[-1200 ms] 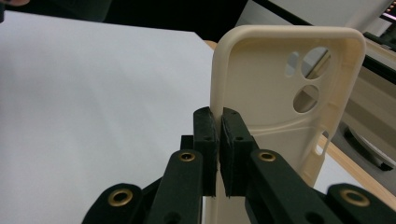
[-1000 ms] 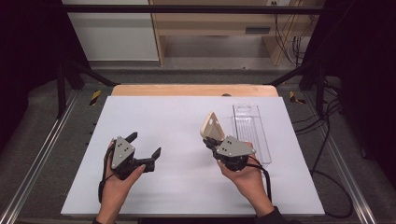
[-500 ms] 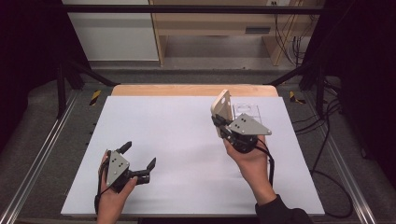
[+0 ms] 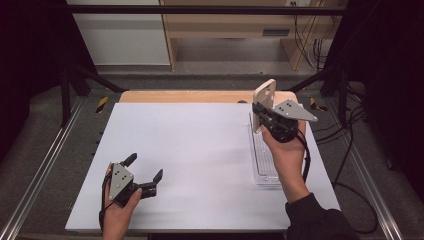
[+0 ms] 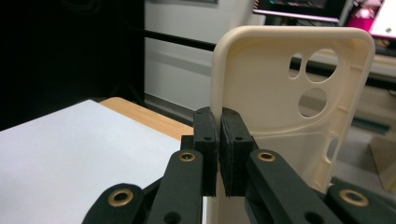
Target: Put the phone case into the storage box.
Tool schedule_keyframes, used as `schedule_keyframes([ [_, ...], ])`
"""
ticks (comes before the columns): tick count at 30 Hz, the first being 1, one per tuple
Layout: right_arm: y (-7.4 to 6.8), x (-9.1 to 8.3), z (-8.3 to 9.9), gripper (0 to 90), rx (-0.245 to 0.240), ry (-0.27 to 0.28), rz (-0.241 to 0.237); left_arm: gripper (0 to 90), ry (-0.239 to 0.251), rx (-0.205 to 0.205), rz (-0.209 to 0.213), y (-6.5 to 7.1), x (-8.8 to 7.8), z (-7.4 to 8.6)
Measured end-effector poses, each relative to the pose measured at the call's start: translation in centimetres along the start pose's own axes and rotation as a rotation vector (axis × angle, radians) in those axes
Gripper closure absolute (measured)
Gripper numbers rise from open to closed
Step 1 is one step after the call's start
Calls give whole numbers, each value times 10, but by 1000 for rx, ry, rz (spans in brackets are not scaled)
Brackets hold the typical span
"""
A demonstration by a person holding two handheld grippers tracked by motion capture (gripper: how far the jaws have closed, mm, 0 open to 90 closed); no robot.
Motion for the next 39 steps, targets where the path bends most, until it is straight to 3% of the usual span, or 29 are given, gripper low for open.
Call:
schedule_keyframes([
  [7,33,19,16,865,108,-31,82,28,-2,-19,-3,-4,-1,4],
  [12,49,37,35,865,123,-66,130,28,-7,-23,3,-2,0,6],
  [18,66,51,55,865,175,-88,168,28,-1,-27,1,-2,0,6],
  [25,73,53,60,865,178,-90,192,28,4,-48,0,-4,-1,6],
  [39,77,58,71,865,203,-105,202,28,14,-51,-3,-5,-2,5],
])
Point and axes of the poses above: each handheld gripper's, and its own axes: x roughly forward along the jaws, z roughly out of its underside, y roughly to its right, the point moved 10 cm from there along x, roughly forward along the jaws, and after that the axes turned 11 degrees about y, right-handed, at the moved point
